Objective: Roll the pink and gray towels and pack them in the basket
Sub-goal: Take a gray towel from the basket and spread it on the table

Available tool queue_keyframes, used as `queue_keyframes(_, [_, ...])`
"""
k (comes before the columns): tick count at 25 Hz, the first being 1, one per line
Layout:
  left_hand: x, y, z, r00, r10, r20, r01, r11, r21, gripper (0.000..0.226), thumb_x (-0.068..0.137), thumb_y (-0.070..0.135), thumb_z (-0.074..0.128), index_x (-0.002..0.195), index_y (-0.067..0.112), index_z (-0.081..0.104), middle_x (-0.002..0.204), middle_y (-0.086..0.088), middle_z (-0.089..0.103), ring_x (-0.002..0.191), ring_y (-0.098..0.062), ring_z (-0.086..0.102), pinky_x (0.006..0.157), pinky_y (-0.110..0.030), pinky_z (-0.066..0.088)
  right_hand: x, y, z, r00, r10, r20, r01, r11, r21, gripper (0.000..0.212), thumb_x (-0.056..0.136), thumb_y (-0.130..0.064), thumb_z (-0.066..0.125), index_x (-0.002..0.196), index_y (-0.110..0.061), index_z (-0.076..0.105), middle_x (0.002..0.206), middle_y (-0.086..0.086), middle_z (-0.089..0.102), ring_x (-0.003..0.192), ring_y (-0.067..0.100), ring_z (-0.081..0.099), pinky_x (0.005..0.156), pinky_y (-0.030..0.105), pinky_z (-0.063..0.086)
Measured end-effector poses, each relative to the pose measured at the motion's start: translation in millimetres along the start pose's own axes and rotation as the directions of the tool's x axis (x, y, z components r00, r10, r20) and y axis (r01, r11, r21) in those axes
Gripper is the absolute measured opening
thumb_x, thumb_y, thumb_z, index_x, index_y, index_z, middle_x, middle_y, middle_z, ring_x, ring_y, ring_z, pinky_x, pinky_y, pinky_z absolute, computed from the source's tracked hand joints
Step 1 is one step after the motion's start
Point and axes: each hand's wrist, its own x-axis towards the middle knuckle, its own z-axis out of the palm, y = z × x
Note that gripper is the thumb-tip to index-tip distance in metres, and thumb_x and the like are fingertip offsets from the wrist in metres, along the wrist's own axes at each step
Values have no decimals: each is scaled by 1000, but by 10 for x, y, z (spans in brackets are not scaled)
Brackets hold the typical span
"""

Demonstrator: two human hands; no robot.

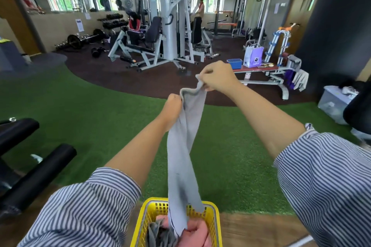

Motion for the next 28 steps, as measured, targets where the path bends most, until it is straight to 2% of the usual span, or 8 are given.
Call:
queue_keyframes(3, [-85, 39, -27, 999, 53, 0, -53, 998, -16, 26, 95, 21, 43, 72, 16, 33, 74, 1, 35, 64, -14, 32, 57, -29, 27, -19, 110, 70, 986, -135, 92, 159, 928, -336, 7, 74, -14, 66, 69, -8, 66, 68, 3, 62, 62, 16, 55, 68, 23, 49])
queue_keyframes(6, [-156, -66, -81, 989, 145, -6, -139, 961, 237, 32, 84, 27, 65, 85, 12, 37, 75, 0, 41, 63, -15, 36, 53, -25, 29, -25, 185, 56, 972, -224, 73, 233, 864, -446, 18, 81, -8, 54, 64, -9, 59, 69, 13, 63, 65, 28, 56, 77, 38, 52])
queue_keyframes(10, [-151, -124, -123, 982, 169, -81, -134, 934, 331, 13, 92, 13, 46, 86, 9, 36, 72, -2, 41, 57, -15, 35, 47, -25, 29, -124, 236, -14, 951, -226, 213, 298, 859, -416, 37, 76, -38, 66, 68, -3, 58, 61, 9, 55, 63, 25, 55, 55, 32, 44])
queue_keyframes(13, [-121, -110, -120, 983, 174, -64, -114, 839, 533, 15, 88, 6, 42, 81, 13, 32, 84, -8, 44, 66, -22, 43, 54, -31, 34, -214, 222, 32, 947, -271, 172, 320, 756, -571, 13, 84, -20, 54, 76, -9, 54, 79, 10, 52, 84, 33, 57, 64, 35, 43])
queue_keyframes(17, [-87, -166, -323, 988, 99, -115, 20, 664, 747, 18, 88, 12, 47, 102, 7, 37, 114, -17, 48, 101, -40, 53, 75, -41, 41, -244, 345, -222, 961, -237, -143, 89, 754, -651, 16, 84, -7, 50, 93, -1, 60, 112, 15, 46, 96, 35, 52, 73, 44, 47])
queue_keyframes(21, [-158, -425, -876, 965, -4, -260, 227, 504, 833, 23, 91, 13, 45, 113, 7, 46, 110, -19, 57, 100, -41, 58, 78, -41, 47, -303, 864, -1083, 859, 126, -497, -373, 818, -438, 27, 85, -6, 51, 110, 2, 55, 121, 22, 46, 104, 44, 54, 88, 49, 46])
queue_keyframes(23, [-127, -427, -1010, 956, 31, -291, 225, 556, 800, 19, 90, 8, 43, 108, 9, 48, 100, -20, 59, 93, -42, 59, 75, -42, 50, -331, 1127, -1468, 801, 200, -565, -463, 804, -372, 29, 84, -4, 48, 111, 3, 57, 115, 27, 52, 102, 46, 54, 87, 47, 46])
queue_keyframes(28, [3, 99, -263, 973, 187, -135, -117, 904, 410, 27, 88, 15, 36, 104, 4, 55, 105, -21, 61, 99, -38, 56, 81, -39, 42, -457, 1149, -1342, 892, 79, -446, -238, 920, -313, 24, 82, 3, 41, 90, -1, 63, 81, 18, 62, 73, 35, 63, 67, 38, 54])
